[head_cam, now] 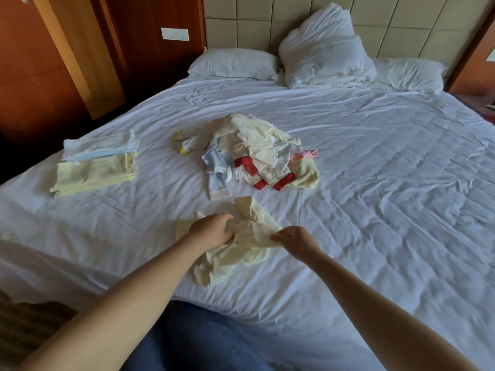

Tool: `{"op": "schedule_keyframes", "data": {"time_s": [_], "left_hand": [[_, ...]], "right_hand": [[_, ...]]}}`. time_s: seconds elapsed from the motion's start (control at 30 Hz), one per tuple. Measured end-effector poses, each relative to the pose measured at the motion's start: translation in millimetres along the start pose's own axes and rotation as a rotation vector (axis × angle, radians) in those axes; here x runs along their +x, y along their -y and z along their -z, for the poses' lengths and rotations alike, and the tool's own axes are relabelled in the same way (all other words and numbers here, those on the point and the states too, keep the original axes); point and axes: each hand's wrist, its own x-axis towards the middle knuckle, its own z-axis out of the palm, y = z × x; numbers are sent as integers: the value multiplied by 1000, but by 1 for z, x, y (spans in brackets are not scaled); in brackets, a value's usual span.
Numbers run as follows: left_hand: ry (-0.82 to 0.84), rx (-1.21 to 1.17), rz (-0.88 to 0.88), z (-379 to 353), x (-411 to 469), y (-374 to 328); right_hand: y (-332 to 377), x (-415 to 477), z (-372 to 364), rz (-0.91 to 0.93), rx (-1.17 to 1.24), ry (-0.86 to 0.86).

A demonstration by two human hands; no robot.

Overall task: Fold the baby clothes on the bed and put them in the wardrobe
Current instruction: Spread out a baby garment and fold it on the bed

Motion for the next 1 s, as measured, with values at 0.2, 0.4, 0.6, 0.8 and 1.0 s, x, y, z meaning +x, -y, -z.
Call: {"op": "schedule_keyframes", "data": {"time_s": [0.2, 0.4, 0.6, 0.8, 1.0], "left_hand": [[75, 91, 27, -5, 3, 9], [114, 8, 157, -9, 3, 20], [-1, -26, 122, -7, -3, 23], [-211, -349, 129, 11, -5, 29], [-375, -536, 25, 71, 4, 21]], "right_hand": [[10, -5, -1, 64, 47, -59], [27, -6, 10, 210, 236, -118], [28, -6, 13, 227, 170, -60], [22, -5, 17, 177, 67, -82], [65, 9, 46, 295, 255, -248]]}}
